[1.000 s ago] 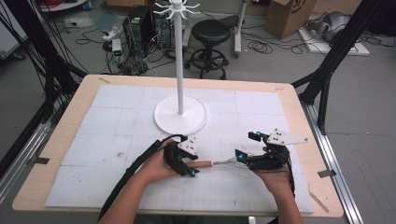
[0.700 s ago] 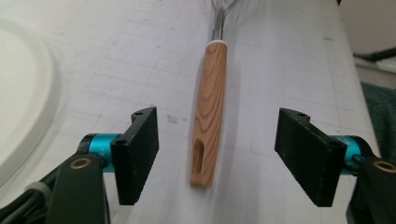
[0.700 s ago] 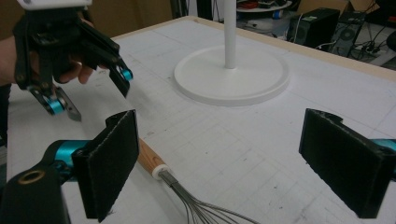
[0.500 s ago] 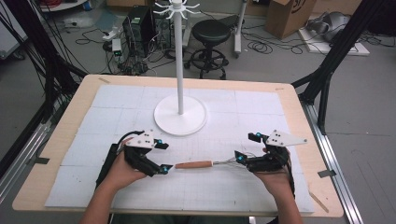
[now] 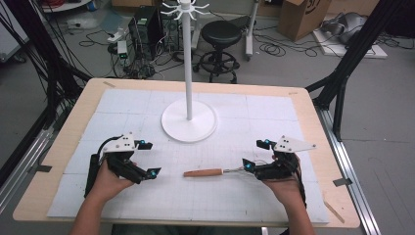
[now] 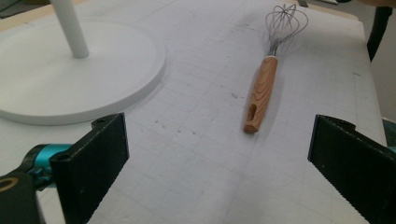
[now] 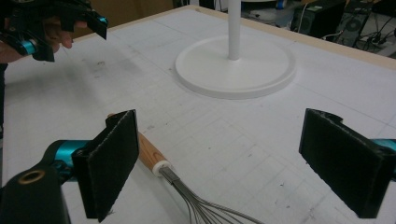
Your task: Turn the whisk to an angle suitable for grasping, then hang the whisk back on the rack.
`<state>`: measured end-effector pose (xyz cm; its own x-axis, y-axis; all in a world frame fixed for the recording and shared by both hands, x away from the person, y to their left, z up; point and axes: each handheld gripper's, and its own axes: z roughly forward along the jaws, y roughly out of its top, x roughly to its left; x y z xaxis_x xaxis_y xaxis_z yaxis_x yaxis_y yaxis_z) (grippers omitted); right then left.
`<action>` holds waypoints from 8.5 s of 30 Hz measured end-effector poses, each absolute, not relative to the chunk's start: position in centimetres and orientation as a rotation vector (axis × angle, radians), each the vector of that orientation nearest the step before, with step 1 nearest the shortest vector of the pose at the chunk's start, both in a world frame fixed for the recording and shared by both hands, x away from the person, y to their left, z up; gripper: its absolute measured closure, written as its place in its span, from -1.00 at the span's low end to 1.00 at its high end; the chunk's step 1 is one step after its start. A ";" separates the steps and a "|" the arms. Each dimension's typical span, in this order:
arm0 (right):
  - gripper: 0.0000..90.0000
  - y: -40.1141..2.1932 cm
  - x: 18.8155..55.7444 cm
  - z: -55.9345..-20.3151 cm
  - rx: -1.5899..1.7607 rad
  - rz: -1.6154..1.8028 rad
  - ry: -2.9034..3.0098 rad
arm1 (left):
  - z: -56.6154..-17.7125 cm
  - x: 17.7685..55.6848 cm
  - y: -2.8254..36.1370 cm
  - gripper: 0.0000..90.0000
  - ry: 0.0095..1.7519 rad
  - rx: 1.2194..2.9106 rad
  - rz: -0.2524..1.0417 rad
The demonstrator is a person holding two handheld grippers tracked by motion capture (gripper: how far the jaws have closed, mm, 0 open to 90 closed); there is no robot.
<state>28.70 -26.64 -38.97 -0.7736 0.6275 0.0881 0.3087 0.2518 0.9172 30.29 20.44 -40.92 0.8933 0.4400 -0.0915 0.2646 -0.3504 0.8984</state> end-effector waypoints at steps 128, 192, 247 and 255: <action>0.58 -18.3 32.7 -30.2 0.623 1.248 2.584 | -40.4 30.4 22.2 -0.96 0.561 1.937 0.294; 0.58 -19.1 42.2 -16.0 0.702 1.439 2.184 | -40.3 30.5 22.5 -0.96 0.562 1.923 0.293; 0.14 -14.8 43.6 -17.3 0.714 1.283 2.247 | -40.4 30.5 22.7 -0.96 0.571 1.922 0.290; 0.00 -15.6 42.0 -17.6 0.639 1.319 2.280 | -40.4 30.5 22.7 -0.96 0.569 1.922 0.290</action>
<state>41.99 -15.62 -17.57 -0.8023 0.5819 -0.1327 0.1749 0.4418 0.8799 30.51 22.66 -40.38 0.8568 0.5125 -0.0573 0.2554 -0.3251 0.9105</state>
